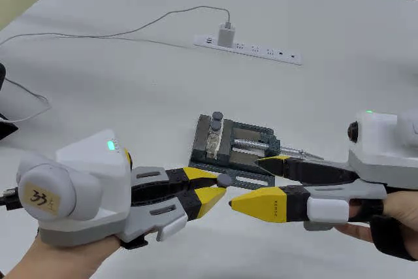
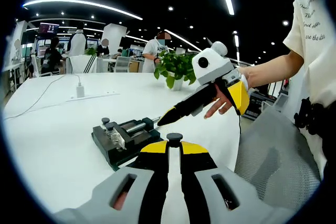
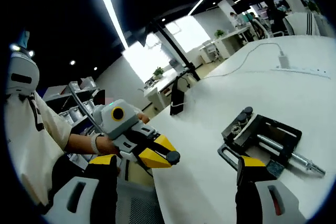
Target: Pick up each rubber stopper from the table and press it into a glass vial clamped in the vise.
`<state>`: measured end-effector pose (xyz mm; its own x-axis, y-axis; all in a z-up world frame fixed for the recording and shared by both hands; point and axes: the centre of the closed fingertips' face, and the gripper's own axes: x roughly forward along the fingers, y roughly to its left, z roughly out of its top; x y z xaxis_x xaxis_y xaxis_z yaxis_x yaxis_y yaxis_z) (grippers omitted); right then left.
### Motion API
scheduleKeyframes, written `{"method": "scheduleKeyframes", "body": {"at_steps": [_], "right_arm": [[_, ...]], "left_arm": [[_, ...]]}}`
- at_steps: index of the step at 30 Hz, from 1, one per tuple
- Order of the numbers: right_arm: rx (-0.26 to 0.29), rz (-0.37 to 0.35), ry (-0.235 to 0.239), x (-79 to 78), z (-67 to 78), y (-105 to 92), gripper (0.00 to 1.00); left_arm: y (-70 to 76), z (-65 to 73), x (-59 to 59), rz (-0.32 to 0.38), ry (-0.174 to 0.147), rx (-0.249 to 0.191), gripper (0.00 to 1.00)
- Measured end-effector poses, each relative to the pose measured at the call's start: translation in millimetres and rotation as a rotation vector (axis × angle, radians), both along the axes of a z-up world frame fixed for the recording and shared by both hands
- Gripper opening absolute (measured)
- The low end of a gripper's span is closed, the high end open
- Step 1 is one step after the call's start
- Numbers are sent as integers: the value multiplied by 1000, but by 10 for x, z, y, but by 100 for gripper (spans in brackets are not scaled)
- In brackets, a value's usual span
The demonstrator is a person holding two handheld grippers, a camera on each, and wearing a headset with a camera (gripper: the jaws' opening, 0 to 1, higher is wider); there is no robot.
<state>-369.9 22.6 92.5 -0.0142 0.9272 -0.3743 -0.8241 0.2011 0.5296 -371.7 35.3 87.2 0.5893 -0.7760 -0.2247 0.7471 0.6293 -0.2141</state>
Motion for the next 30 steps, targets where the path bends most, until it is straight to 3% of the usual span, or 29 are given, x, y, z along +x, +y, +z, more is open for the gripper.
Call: {"method": "scheduleKeyframes", "body": {"at_steps": [7,12,15,19,21,24,30], "right_arm": [[-115,118,-155,32,-49,-56,91],[-182,234,-243,-87,-28,-38,89],[-234,292,-306,-108,-42,-49,81],[-273,359,-330,-114,-78,-68,75],[-301,412,-372,-140,-92,-78,70],[-334,468,-394,-187,-109,-79,65],[-373,560,-415,-285,-124,-57,53]], "left_arm": [[-3,-24,-17,-11,3,12,3],[-18,-61,-41,-29,3,38,3],[-28,-80,-52,-38,6,46,3],[-52,-112,-77,-60,9,66,3],[-66,-125,-89,-73,6,79,3],[-86,-140,-103,-91,5,94,3],[-134,-172,-132,-128,3,124,3]]}}
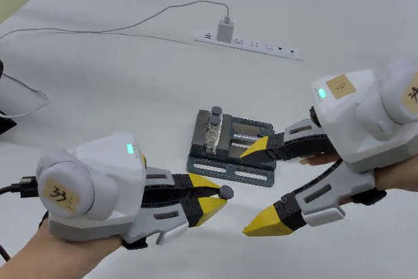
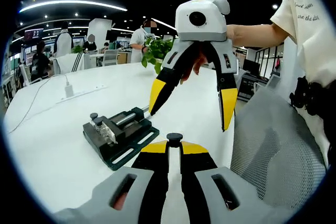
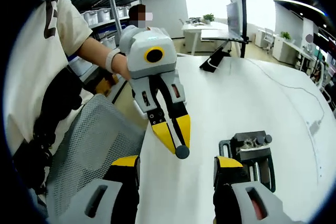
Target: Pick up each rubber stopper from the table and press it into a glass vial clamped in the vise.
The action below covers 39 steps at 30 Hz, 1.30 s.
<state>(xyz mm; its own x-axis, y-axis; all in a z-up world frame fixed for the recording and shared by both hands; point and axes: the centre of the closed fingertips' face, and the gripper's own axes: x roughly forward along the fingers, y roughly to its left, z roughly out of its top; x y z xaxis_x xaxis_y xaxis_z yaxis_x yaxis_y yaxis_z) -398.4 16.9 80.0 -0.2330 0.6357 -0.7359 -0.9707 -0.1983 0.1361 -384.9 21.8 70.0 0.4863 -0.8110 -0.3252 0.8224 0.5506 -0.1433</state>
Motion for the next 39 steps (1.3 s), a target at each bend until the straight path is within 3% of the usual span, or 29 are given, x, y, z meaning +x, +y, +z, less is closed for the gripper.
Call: {"method": "scheduleKeyframes", "body": {"at_steps": [16,22,39], "right_arm": [[-55,128,-27,-102,-53,-28,16],[-84,148,-55,-86,-100,-49,16],[-110,191,-72,-88,-112,-53,11]], "left_arm": [[-108,-32,-83,-69,-6,33,3],[-123,-32,-111,-80,-5,33,3],[-157,7,-104,-95,-7,27,3]]}}
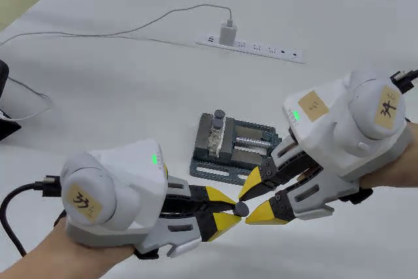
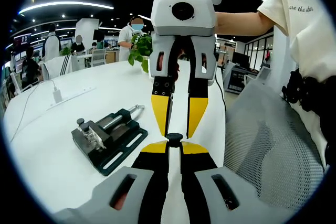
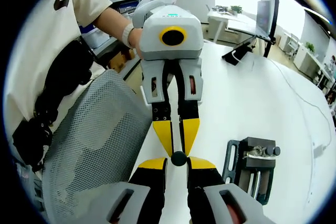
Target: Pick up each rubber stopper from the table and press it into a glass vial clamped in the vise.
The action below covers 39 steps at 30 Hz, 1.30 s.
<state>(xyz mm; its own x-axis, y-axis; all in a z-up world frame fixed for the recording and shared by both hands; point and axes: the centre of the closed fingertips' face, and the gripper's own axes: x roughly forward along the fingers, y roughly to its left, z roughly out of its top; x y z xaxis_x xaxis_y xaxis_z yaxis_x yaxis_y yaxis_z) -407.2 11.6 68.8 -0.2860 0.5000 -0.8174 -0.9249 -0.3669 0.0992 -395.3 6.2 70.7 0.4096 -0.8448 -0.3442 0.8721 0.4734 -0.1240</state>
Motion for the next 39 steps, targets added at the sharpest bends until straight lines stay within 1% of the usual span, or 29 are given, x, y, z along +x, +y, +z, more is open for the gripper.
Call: {"method": "scheduleKeyframes", "body": {"at_steps": [3,8,11,14,17,21,22,24,29,32,35,39], "right_arm": [[-5,6,-3,-4,-1,0,11],[-16,21,-20,5,-16,1,9],[-21,16,-18,10,-12,6,8],[-18,15,-26,25,-6,13,7],[-24,6,-22,30,-5,16,7],[-34,5,-21,40,-5,16,7],[-35,4,-20,45,-4,15,7],[-39,2,-16,51,-5,11,7],[-46,1,-19,54,-8,3,7],[-51,5,-28,49,-20,1,6],[-54,10,-34,47,-22,3,6],[-63,10,-25,39,-23,0,6]], "left_arm": [[0,-9,-1,0,8,2,3],[-6,-16,-6,-2,16,6,3],[-3,-12,-1,0,22,6,3],[3,-3,6,5,27,0,3],[3,-3,14,5,21,6,3],[-7,-2,19,-3,-6,34,3],[-7,-5,25,-6,-20,48,3],[-12,-1,26,-12,-32,58,3],[-15,-5,32,-10,-28,56,3],[-18,-16,27,-14,-33,63,3],[-17,-22,26,-13,-31,61,3],[-19,-24,19,-16,-27,55,3]]}}
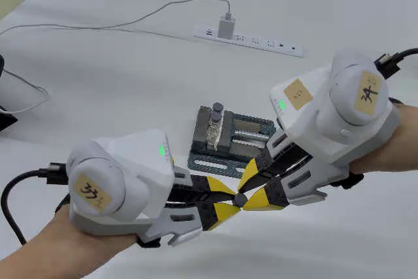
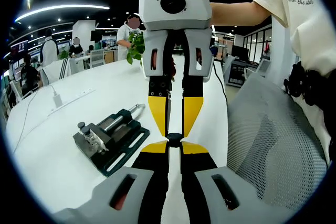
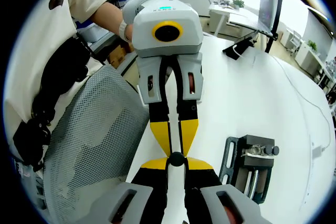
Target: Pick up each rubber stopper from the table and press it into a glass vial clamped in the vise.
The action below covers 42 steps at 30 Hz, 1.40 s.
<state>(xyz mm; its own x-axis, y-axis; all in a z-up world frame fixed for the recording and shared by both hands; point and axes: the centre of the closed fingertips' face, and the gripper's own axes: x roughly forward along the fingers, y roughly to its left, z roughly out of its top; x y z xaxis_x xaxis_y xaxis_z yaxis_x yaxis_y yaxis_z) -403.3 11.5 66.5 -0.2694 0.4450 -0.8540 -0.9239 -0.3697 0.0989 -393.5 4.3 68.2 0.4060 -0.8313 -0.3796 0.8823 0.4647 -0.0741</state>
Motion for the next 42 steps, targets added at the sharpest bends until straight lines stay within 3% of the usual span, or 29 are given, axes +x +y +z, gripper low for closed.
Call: {"method": "scheduleKeyframes", "body": {"at_steps": [14,17,22,27,32,34,42], "right_arm": [[-9,-4,-8,35,-17,4,6],[-16,-13,-7,61,-29,-11,6],[-22,-17,-3,62,-40,-24,6],[-26,-24,5,60,-48,-22,6],[-32,-28,8,62,-59,-26,6],[-34,-28,7,66,-63,-26,6],[-46,-36,8,84,-92,-40,6]], "left_arm": [[37,-29,12,27,24,-15,7],[96,-72,37,65,25,-3,17],[236,-152,133,154,13,24,45],[391,-174,221,247,5,24,74],[515,-138,291,315,-3,-4,94],[573,-132,325,348,-1,-8,99],[679,-131,343,390,-2,-15,99]]}}
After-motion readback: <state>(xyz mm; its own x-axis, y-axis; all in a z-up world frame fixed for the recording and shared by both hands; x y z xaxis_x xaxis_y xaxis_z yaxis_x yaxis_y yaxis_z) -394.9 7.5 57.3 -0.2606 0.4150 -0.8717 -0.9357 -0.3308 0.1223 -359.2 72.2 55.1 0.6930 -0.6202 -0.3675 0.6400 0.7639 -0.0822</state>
